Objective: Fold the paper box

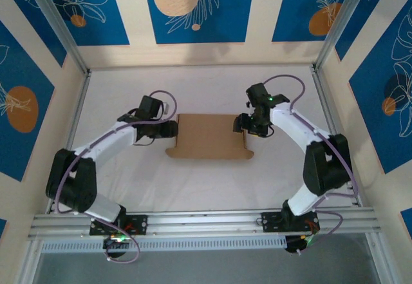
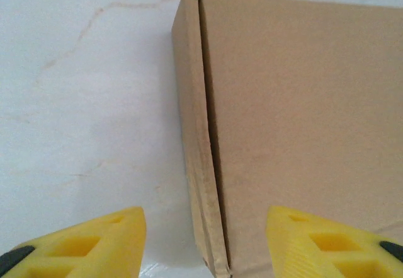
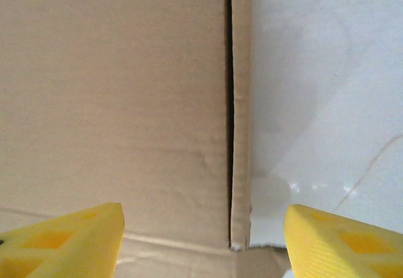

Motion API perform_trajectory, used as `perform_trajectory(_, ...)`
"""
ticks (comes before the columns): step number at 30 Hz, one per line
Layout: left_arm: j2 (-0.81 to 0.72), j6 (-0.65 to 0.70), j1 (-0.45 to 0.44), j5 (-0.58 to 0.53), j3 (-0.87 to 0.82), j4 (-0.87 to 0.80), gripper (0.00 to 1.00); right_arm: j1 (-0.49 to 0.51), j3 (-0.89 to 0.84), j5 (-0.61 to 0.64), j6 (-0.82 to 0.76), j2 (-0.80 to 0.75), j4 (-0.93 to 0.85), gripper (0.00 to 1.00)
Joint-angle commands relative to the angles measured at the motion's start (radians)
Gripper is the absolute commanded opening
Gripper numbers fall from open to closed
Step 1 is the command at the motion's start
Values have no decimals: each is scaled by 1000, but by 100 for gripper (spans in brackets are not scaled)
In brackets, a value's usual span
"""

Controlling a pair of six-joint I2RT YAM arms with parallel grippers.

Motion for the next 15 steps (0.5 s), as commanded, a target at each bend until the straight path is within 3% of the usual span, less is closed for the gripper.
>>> perform_trajectory(1, -41, -17, 6, 62, 17, -55, 55, -11, -29, -23, 28, -105, -56, 69)
perform_trajectory(7, -97, -103, -9, 104, -42, -61, 56, -10, -159, -109, 107, -200, -22, 69)
perform_trajectory(15, -75, -176, -102, 24, -49, -116, 55, -3, -239, -104, 164, -248, -7, 68)
